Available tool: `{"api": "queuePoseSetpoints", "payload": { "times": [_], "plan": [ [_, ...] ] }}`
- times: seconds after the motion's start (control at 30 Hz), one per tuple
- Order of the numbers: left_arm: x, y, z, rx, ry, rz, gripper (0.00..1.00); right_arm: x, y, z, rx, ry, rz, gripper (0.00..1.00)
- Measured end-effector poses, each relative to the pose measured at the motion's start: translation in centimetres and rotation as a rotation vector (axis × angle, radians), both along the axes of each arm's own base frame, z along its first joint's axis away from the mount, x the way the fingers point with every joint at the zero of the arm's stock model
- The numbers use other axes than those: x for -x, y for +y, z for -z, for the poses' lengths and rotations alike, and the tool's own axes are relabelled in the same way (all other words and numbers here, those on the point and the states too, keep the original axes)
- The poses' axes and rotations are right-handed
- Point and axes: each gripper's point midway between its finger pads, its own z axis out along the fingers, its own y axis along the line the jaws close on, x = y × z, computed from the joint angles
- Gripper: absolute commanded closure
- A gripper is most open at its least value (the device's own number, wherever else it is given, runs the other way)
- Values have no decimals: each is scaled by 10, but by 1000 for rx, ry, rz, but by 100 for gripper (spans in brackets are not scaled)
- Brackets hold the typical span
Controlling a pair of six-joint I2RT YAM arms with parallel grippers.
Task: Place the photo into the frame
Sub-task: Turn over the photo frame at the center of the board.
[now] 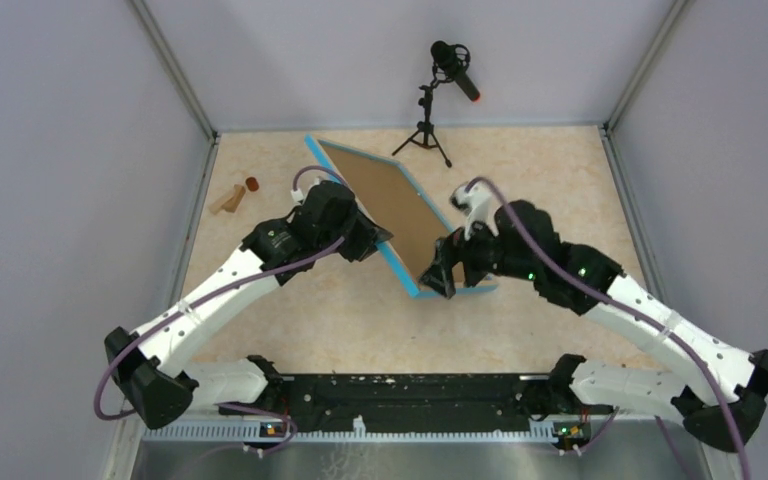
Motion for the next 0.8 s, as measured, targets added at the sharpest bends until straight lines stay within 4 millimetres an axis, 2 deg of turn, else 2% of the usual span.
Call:
{"api": "queuePoseSetpoints", "payload": {
  "times": [0.07,0.17,0.27,0.37,0.4,0.43,0.57,0.67,0.8],
  "plan": [
    [7,9,-2,-14,1,-8,100,27,15,6,62,-109,-102,1],
    [16,20,-4,-26,5,-20,100,64,36,13,135,-287,-235,1],
    [23,31,-7,-36,5,-35,100,85,53,23,211,-474,-298,1],
    [30,39,-10,-41,5,-45,100,80,68,29,326,-628,-238,7],
    [32,42,-11,-43,6,-48,100,67,73,33,406,-706,-158,12],
    [34,44,-12,-44,7,-51,100,69,76,35,425,-728,-154,20],
    [40,52,-13,-48,11,-65,100,55,85,43,588,-884,-21,32],
    [44,58,-15,-49,9,-77,100,53,82,46,601,-939,40,46],
    [49,68,-20,-46,1,-102,100,53,76,41,519,-932,84,74]
  ]
}}
